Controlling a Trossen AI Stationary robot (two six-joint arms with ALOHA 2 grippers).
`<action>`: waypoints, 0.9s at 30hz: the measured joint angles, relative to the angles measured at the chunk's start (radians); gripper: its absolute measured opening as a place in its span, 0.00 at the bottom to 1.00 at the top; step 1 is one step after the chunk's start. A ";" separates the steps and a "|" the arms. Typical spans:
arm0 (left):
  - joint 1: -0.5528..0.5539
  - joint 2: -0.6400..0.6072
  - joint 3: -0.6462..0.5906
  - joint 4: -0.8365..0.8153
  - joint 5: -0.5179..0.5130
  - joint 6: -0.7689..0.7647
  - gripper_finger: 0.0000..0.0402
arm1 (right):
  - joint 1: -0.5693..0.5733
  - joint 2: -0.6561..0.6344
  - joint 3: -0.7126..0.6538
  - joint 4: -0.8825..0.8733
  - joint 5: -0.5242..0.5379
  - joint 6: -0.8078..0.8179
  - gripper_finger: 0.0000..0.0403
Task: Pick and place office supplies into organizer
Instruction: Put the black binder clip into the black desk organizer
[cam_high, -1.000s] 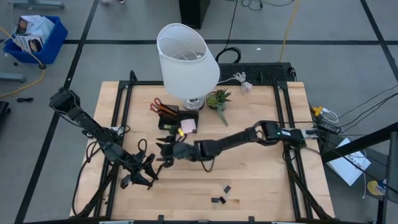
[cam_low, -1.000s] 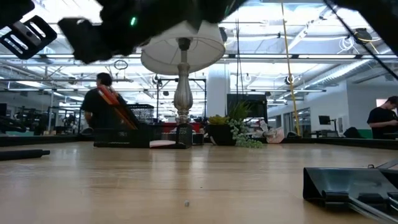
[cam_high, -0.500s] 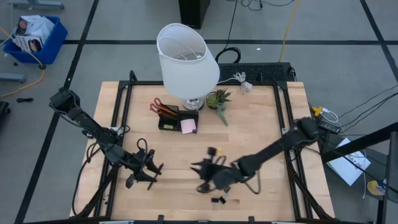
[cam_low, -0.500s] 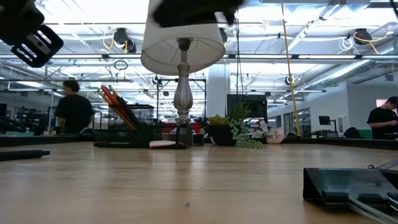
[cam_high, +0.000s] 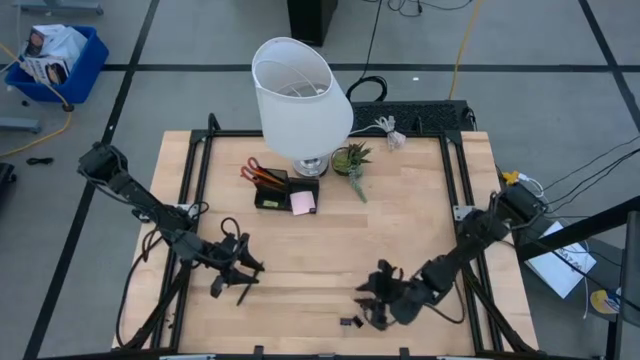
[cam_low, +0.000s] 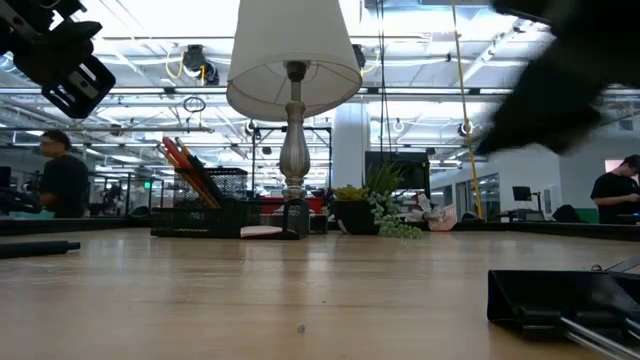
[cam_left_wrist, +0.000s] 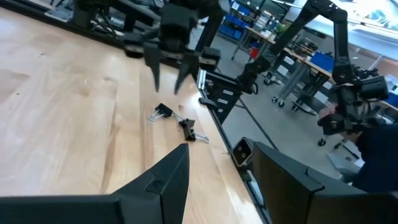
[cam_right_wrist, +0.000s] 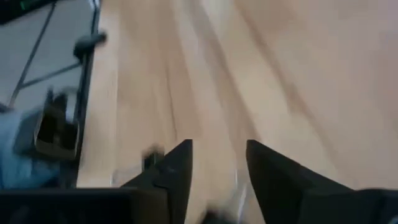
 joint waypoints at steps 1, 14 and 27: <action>0.002 0.000 0.000 0.000 0.000 0.000 0.45 | 0.020 0.000 -0.015 -0.001 -0.001 0.035 0.37; 0.036 0.000 0.000 0.000 0.000 -0.023 0.45 | 0.134 0.025 -0.023 -0.087 0.004 0.270 0.38; 0.036 0.000 0.000 -0.015 0.000 -0.016 0.45 | 0.131 0.080 0.103 -0.317 -0.011 0.438 0.31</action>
